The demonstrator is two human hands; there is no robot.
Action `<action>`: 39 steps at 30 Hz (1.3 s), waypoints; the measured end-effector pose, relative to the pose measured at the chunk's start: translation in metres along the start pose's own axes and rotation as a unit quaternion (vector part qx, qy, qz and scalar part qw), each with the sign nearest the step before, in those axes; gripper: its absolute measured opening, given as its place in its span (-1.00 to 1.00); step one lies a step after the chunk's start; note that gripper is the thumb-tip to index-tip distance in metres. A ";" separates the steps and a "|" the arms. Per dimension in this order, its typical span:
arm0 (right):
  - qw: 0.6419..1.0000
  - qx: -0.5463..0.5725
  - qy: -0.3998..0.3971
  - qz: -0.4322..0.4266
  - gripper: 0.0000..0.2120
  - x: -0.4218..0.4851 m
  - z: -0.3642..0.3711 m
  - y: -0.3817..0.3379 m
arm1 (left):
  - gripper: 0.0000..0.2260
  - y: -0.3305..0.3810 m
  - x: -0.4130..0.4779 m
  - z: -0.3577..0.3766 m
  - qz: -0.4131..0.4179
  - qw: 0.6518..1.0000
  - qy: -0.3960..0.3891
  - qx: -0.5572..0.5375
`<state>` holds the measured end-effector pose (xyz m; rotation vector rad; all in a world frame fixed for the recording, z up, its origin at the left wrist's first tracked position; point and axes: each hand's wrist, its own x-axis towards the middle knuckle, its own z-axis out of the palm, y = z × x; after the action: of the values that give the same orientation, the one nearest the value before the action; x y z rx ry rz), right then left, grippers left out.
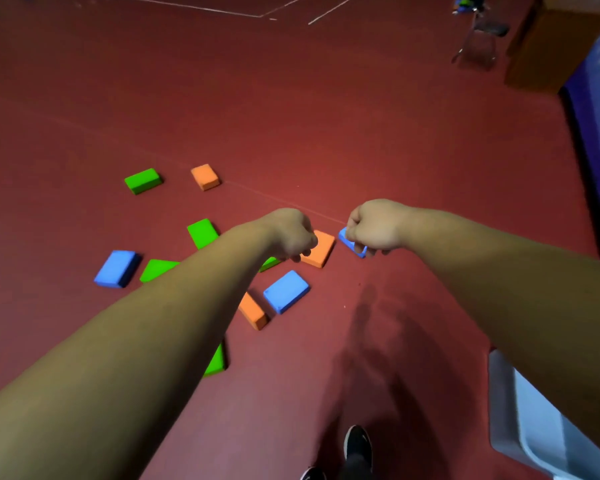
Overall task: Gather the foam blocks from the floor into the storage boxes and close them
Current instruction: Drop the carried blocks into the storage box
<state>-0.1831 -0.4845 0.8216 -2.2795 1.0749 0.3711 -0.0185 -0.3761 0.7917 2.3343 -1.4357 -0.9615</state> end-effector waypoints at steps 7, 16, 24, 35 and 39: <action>0.997 -0.006 -0.052 -0.050 -0.82 0.058 -0.014 0.002 | -0.81 -0.016 0.012 -0.013 -0.100 0.995 0.000 -0.009; 0.989 -0.026 -0.102 -0.108 -0.75 0.125 -0.011 -0.029 | -0.79 -0.038 0.016 -0.028 -0.143 0.986 0.036 -0.083; 0.975 -0.069 -0.160 -0.140 -0.77 0.193 0.041 -0.098 | -0.77 -0.131 0.033 -0.033 -0.218 0.960 0.033 -0.173; 0.961 -0.153 -0.205 -0.104 -0.77 0.342 0.136 -0.224 | -0.77 -0.346 0.098 -0.055 -0.269 0.933 -0.005 -0.237; 0.951 -0.192 -0.211 -0.121 -0.76 0.386 0.173 -0.273 | -0.77 -0.420 0.113 -0.054 -0.305 0.918 -0.015 -0.254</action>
<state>0.2725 -0.4769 0.6078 -2.4640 0.5317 0.9825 0.3469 -0.2750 0.5707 2.3638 -0.3510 -1.3221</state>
